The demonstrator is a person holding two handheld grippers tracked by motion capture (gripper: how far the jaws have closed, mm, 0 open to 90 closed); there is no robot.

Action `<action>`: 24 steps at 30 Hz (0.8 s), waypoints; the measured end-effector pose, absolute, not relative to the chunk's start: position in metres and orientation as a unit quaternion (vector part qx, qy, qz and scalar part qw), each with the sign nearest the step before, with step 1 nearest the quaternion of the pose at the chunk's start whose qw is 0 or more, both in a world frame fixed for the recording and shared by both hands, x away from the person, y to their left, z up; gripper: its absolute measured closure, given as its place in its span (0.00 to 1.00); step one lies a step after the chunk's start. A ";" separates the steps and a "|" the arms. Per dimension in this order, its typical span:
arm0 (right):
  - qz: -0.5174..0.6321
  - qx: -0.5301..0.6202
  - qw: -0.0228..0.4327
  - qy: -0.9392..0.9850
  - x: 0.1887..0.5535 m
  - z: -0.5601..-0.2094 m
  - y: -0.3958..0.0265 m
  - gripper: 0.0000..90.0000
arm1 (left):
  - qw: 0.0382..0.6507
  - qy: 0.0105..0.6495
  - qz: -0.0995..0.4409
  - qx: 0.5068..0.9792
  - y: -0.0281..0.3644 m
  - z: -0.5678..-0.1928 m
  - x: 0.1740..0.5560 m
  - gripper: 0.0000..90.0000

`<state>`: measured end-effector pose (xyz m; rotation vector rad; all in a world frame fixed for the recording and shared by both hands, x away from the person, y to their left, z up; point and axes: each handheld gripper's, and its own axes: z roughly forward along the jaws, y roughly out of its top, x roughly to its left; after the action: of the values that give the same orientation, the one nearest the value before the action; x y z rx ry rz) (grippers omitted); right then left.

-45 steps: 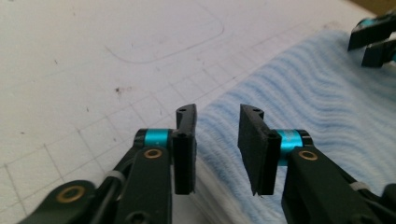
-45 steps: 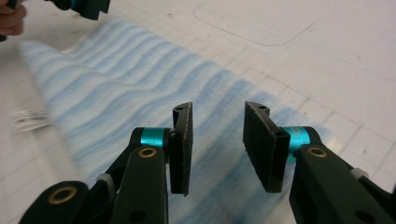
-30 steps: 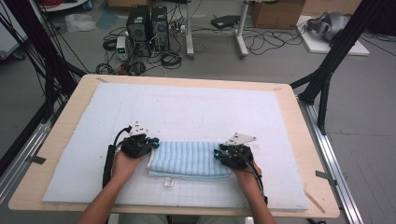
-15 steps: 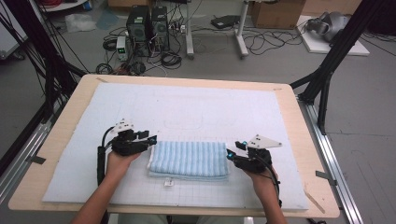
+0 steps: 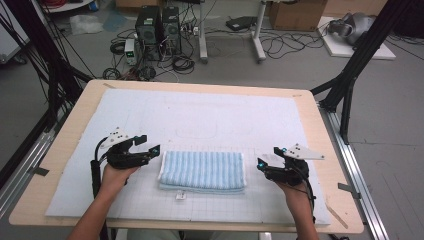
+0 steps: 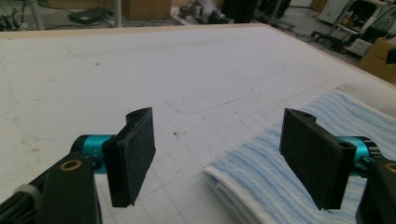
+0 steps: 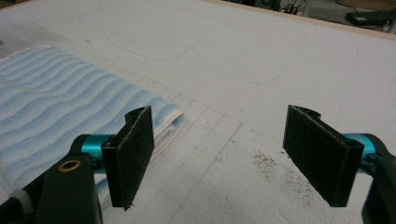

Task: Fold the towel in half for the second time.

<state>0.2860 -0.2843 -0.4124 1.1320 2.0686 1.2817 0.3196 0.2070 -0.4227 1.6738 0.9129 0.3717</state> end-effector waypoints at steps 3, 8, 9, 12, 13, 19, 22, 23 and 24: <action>0.463 0.412 0.226 0.751 0.286 -0.414 -0.282 0.27 | 0.564 0.359 0.123 0.734 0.202 -0.425 0.317 0.54; 0.462 0.411 0.224 0.753 0.287 -0.414 -0.279 0.27 | 0.535 0.331 0.108 0.770 0.185 -0.430 0.315 0.70; 0.462 0.411 0.223 0.753 0.287 -0.414 -0.278 0.27 | 0.530 0.321 0.109 0.778 0.181 -0.432 0.315 0.66; 0.460 0.407 0.221 0.758 0.288 -0.416 -0.276 0.27 | 0.501 0.288 0.109 0.809 0.170 -0.438 0.314 0.58; 0.460 0.407 0.221 0.758 0.288 -0.416 -0.276 0.27 | 0.490 0.283 0.112 0.816 0.167 -0.440 0.313 0.61; 0.466 0.406 0.212 0.757 0.288 -0.416 -0.274 0.28 | 0.441 0.280 0.149 0.840 0.156 -0.446 0.310 0.74; 0.481 0.386 0.184 0.765 0.287 -0.415 -0.264 0.35 | 0.439 0.292 0.154 0.836 0.155 -0.447 0.310 0.72; 0.480 0.377 0.178 0.772 0.286 -0.415 -0.258 0.38 | 0.440 0.295 0.156 0.834 0.155 -0.447 0.311 0.71; 0.478 0.362 0.175 0.781 0.287 -0.416 -0.253 0.39 | 0.440 0.298 0.156 0.832 0.155 -0.447 0.311 0.70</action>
<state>0.2871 -0.2528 -0.4160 1.0262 2.2118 1.3558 0.3108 0.1554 -0.4474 2.0670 0.7404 0.3884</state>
